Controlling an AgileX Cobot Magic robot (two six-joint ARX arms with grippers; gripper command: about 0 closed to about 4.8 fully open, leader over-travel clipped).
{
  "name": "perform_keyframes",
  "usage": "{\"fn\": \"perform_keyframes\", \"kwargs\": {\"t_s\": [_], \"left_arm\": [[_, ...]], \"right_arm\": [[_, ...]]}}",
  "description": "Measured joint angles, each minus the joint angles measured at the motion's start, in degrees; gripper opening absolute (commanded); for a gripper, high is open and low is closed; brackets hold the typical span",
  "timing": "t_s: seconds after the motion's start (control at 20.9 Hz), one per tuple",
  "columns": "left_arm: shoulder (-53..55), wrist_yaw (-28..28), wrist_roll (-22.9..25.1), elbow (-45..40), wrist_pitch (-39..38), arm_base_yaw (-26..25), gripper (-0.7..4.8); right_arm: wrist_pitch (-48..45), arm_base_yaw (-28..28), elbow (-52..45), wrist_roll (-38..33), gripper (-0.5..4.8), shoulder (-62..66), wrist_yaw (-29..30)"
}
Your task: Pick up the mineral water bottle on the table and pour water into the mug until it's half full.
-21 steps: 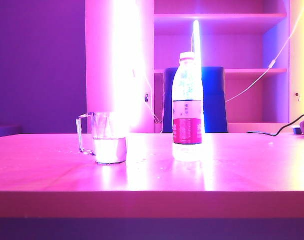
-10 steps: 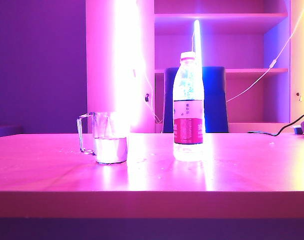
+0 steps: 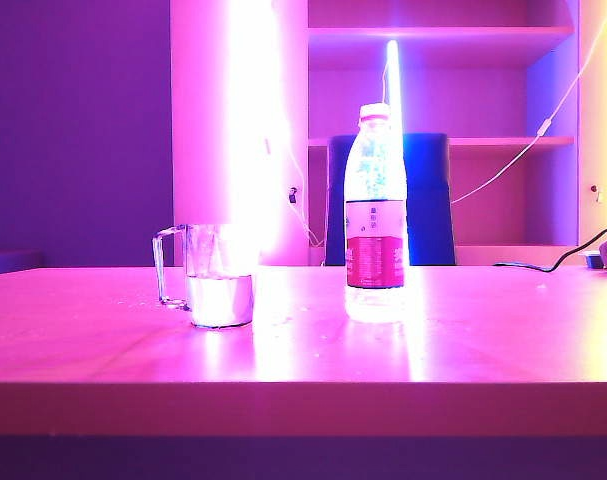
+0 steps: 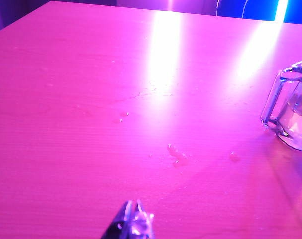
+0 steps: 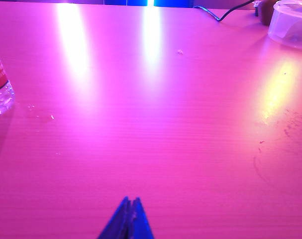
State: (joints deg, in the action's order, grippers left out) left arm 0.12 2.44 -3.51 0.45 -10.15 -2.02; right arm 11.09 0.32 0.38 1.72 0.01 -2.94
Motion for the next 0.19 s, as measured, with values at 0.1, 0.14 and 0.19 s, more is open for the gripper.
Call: {"fn": "perform_keyframes", "kwargs": {"t_s": [0.1,0.14,0.19], "left_arm": [[0.0,0.0,0.0,0.0,0.0,0.0,-0.06],[0.0,0.0,0.0,0.0,0.0,0.0,-0.05],[0.0,0.0,0.0,0.0,0.02,0.0,-0.06]], "right_arm": [[-0.02,0.0,0.0,0.0,-0.01,0.0,0.02],[-0.02,0.0,0.0,0.0,-0.01,0.0,0.02],[-0.02,0.0,0.0,0.0,-0.01,0.0,0.0]]}}
